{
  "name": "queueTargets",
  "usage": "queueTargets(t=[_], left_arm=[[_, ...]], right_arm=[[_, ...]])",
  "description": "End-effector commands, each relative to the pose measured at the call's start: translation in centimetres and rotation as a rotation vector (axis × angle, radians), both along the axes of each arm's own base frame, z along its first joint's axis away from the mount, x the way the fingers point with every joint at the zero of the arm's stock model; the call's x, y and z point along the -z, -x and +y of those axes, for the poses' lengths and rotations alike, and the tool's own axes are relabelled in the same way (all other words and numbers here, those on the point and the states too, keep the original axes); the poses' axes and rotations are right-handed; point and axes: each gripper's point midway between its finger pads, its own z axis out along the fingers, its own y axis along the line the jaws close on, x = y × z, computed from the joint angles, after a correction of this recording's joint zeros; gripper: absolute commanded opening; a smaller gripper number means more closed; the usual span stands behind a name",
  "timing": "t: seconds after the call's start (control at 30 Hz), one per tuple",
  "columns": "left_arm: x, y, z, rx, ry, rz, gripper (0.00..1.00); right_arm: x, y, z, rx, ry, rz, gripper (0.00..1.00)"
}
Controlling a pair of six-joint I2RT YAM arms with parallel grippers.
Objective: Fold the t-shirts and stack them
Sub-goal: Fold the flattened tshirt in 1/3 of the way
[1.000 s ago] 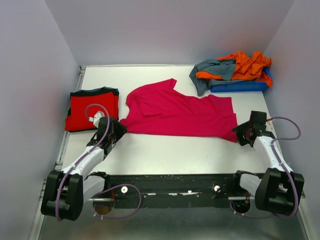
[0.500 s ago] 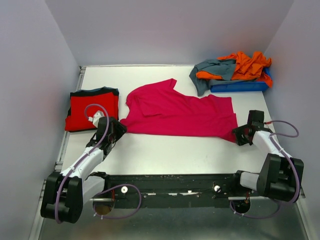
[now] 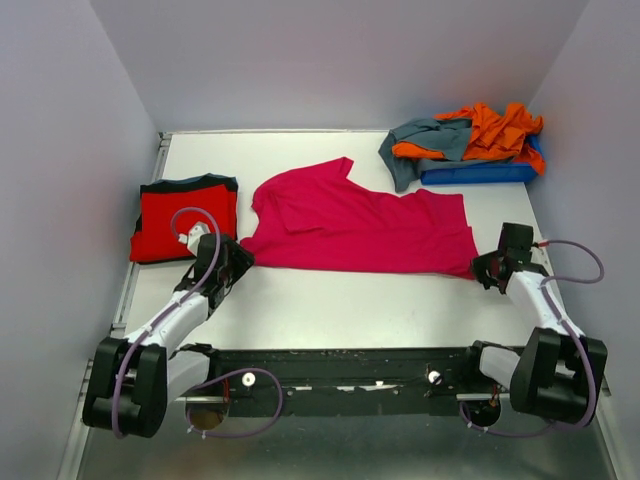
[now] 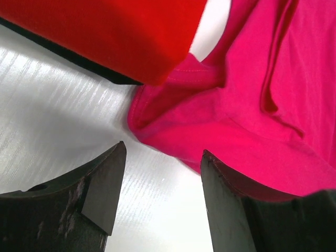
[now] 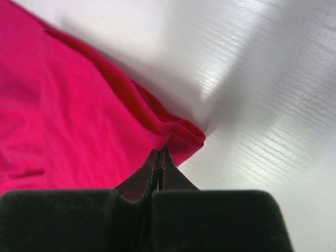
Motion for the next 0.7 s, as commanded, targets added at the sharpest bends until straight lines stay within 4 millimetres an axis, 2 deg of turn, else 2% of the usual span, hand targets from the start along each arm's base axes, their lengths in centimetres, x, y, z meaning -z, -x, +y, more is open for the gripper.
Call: queueTargets(t=[0.0,0.17,0.5,0.6,0.67], left_arm=[[0.5,-0.3,-0.6,0.012,0.016,0.014,0.69],[1.4,-0.3,-0.5,-0.028,0.033,0.024,0.69],[3.4,-1.3,0.3,-0.144,0.057,0.043,0.66],[3.0,-2.2,0.4,-0.172,0.074,0.008,0.55],[2.7,-3.0,0.7,-0.192,0.071,-0.012,0.38]], right_arm=[[-1.4,0.0,0.0,-0.085,0.051,-0.072,0.01],[-2.0,0.7,0.3,-0.101,0.066,-0.107,0.01],[-1.9,0.4,1.7,-0.146,0.001,-0.133,0.01],[-2.0,0.4,1.9,-0.151,-0.005,-0.143,0.01],[-2.1,0.4,2.0,-0.153,-0.008,-0.15,0.01]])
